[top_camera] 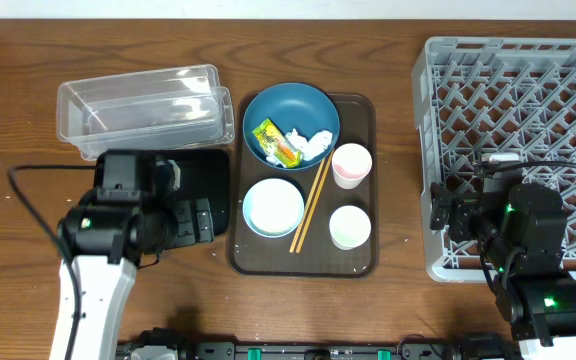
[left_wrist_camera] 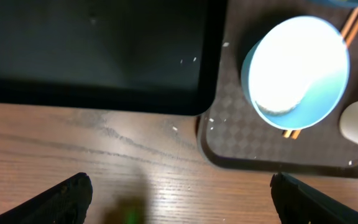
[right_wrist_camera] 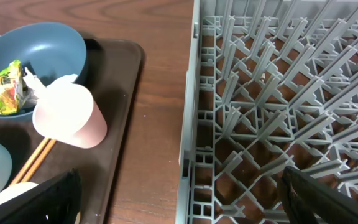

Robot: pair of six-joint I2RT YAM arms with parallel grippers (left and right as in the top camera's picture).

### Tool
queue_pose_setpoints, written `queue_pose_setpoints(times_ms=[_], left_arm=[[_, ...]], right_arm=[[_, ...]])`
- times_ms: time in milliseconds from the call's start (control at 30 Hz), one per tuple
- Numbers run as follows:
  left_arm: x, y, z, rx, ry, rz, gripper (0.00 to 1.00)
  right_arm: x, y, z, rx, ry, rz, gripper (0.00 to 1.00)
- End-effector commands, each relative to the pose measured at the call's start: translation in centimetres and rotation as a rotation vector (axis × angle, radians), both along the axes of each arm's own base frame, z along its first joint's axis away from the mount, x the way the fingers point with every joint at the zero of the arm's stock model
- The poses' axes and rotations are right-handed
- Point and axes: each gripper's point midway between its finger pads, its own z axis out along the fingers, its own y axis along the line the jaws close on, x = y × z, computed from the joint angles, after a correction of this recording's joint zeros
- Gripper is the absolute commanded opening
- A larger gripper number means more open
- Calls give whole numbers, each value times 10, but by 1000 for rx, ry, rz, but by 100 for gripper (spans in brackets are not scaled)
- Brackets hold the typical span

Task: Sort waste into correct bins and load items into the dishwasher rack
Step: 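Reach left gripper into blue plate and grasp the Pandan wrapper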

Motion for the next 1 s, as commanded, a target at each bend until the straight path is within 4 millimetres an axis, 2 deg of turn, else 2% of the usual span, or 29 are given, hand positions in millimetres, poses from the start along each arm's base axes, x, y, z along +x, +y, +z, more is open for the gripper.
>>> queue_pose_setpoints(times_ms=[0,67,233,500,600,767,833,967], left_arm=[[4,-1,-2,-13,21,8,95],[13,-5,-2,-34,3,7,95],[48,-34,12,-187,-124,-52,95],[113,-55,52,-169,-258,-98,93],[140,-71,59,-175,-266,-121,93],[178,-105,47,-188,-249,-177,93],[188,-118,34,-197,-238,-184,93],[200,-143,-4,-206,-187,-203,93]], right_arm=[[1,3,12,15,-26,7,99],[1,3,11,14,-19,7,99],[0,3,10,14,-15,7,99],[0,3,10,14,-15,7,99],[0,3,10,14,-13,7,99],[-1,7,10,27,-11,26,99],[-1,7,9,28,-10,28,99],[-1,7,9,28,-9,28,99]])
